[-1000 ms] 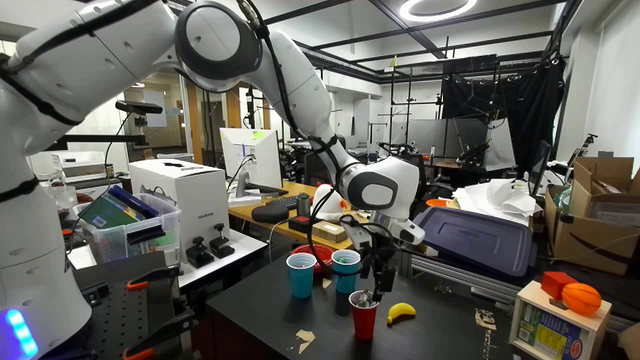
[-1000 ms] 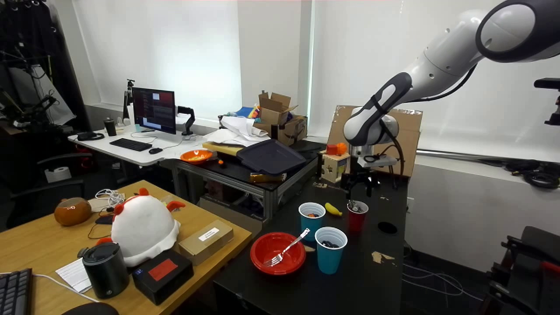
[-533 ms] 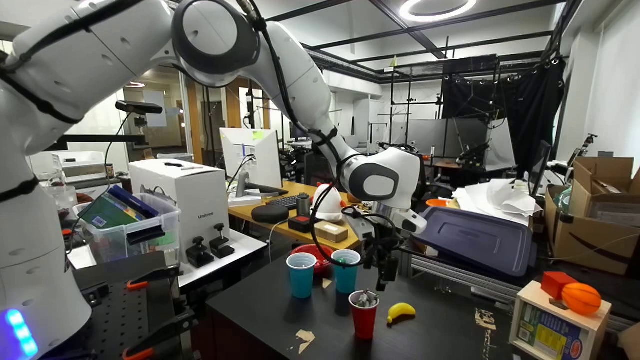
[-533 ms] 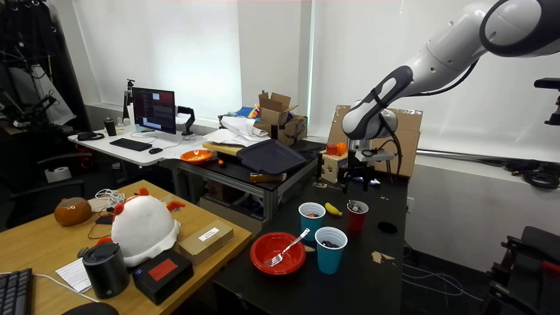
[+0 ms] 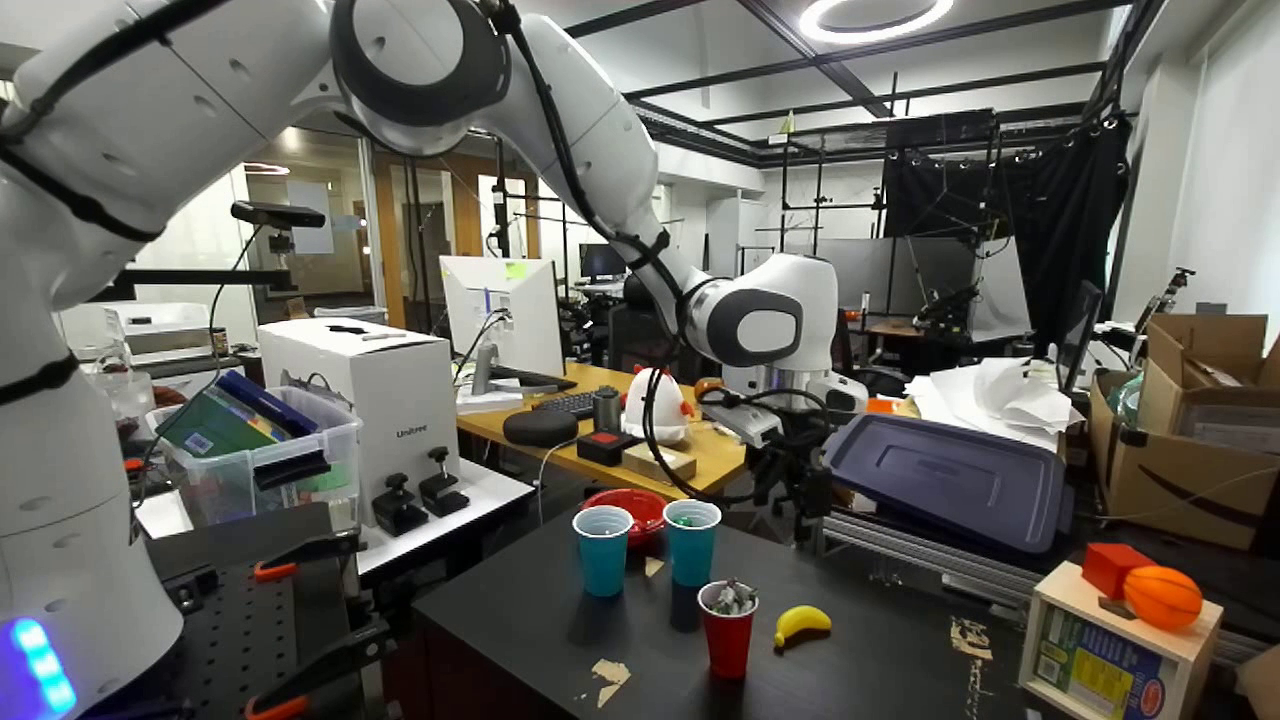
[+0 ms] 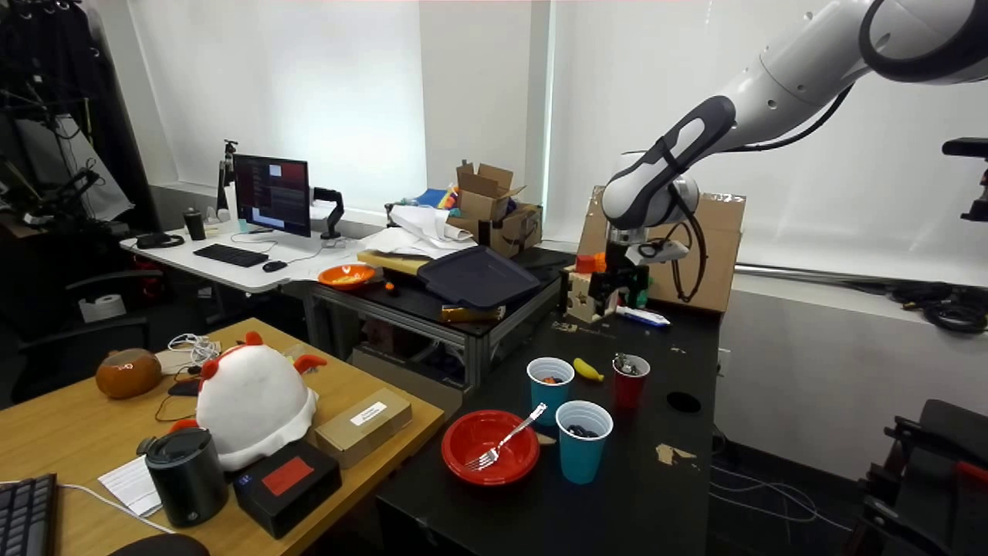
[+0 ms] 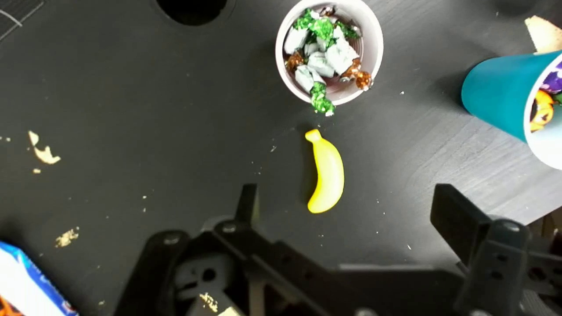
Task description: Pick up the sweet on the table and put it in the red cup
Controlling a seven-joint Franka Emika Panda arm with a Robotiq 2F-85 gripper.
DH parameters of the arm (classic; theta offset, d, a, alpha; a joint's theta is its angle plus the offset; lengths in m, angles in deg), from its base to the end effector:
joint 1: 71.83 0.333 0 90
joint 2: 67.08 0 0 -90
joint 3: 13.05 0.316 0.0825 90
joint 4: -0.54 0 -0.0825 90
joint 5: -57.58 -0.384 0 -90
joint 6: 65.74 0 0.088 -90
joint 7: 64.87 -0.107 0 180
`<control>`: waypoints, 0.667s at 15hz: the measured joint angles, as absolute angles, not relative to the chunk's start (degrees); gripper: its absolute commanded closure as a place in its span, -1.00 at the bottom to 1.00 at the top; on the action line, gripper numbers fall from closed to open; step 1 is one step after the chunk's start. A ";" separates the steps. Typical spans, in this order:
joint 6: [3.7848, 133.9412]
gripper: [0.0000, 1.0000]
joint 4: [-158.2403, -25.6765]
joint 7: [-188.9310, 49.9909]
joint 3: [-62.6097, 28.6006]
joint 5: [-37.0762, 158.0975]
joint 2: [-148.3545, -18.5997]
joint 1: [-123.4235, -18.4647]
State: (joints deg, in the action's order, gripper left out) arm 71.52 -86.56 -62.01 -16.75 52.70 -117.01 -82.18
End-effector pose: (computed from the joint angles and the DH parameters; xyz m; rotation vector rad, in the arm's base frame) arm 0.6864 -0.1641 0.1428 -3.1124 0.3667 -0.0120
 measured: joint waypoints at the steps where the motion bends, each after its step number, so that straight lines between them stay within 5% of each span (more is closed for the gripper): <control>1: 71.54 -1.00 -86.17 -61.08 -16.71 53.34 -117.01 -82.10; 10: 71.46 -1.00 -87.25 -51.31 -13.41 54.08 -112.79 -82.50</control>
State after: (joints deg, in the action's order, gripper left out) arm 71.46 -87.25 -51.31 -13.41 54.08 -112.79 -82.50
